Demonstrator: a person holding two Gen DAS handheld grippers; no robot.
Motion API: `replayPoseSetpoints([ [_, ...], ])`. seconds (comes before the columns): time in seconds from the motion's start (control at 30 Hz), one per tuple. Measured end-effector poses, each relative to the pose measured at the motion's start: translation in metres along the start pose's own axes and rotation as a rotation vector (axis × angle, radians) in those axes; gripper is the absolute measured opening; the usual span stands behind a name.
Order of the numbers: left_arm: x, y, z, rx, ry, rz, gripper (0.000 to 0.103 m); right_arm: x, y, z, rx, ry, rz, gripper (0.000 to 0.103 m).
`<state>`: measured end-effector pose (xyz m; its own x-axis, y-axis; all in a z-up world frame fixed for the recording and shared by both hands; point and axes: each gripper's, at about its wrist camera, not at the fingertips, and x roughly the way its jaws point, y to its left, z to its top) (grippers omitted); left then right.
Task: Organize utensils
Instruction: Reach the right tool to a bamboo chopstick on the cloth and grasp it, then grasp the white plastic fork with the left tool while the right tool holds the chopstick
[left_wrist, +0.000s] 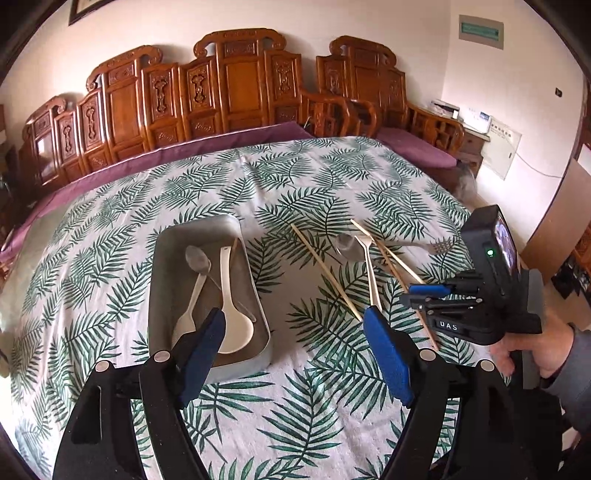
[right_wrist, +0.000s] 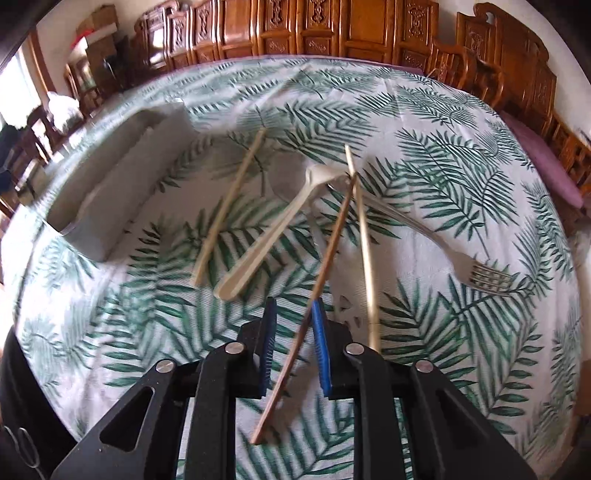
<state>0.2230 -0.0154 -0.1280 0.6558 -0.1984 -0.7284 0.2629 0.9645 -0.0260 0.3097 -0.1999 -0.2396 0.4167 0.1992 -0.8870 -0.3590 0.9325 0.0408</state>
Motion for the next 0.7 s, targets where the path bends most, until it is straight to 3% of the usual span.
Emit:
replayPoseSetpoints([
  [0.23,0.012,-0.012,0.007,0.0,0.041,-0.017,0.074,0.002,-0.019,-0.005,0.045,0.012,0.044,0.006],
  [0.4,0.027,-0.022,0.01,-0.001,0.074,-0.029,0.074,-0.017,-0.032,-0.015,0.103,-0.02,0.093,0.006],
  [0.7,0.065,-0.056,0.017,0.027,0.11,-0.066,0.074,-0.07,-0.051,-0.035,0.137,-0.108,0.105,0.006],
])
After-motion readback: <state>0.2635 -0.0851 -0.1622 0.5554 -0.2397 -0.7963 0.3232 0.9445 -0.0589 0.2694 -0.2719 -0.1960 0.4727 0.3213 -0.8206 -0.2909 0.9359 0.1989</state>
